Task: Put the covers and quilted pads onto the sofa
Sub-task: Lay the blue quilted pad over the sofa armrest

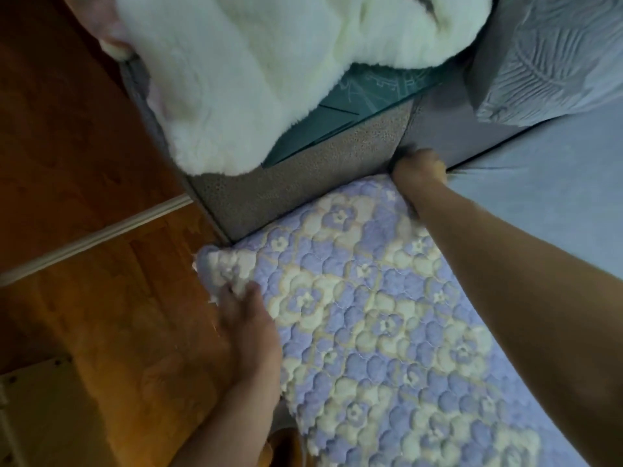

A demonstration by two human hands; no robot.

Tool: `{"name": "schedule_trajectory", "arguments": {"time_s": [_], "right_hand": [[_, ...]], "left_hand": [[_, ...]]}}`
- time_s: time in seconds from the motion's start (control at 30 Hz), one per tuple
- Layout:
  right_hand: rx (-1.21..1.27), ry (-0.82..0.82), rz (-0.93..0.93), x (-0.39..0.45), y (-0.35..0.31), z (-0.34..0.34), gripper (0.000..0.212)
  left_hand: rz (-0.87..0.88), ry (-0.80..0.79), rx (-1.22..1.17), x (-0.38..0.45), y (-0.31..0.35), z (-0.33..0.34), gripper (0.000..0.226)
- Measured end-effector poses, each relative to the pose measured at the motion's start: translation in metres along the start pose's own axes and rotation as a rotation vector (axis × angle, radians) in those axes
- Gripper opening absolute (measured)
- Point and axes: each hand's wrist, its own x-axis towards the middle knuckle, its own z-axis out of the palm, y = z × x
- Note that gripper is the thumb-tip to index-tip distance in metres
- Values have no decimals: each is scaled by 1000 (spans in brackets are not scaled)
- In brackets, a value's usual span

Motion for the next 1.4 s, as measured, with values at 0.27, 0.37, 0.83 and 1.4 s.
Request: {"name": "schedule_trajectory", "arguments": {"time_s": [0.27,0.37,0.83,1.4], "right_hand": [[-109,273,-755,-147,86,53,52],[-132,247,-651,-158,96,60,54],[-138,41,-487,-521,403,101,51],[1466,-643,599,-694,536,171,69]], "left_hand": [[35,-572,-32,10,-2,-26,90],[98,-465,-8,-11,1,-31,91],[-236,-487,4,-343,-328,-23,115],[19,-905,720,-452,-474,-77,44]]}}
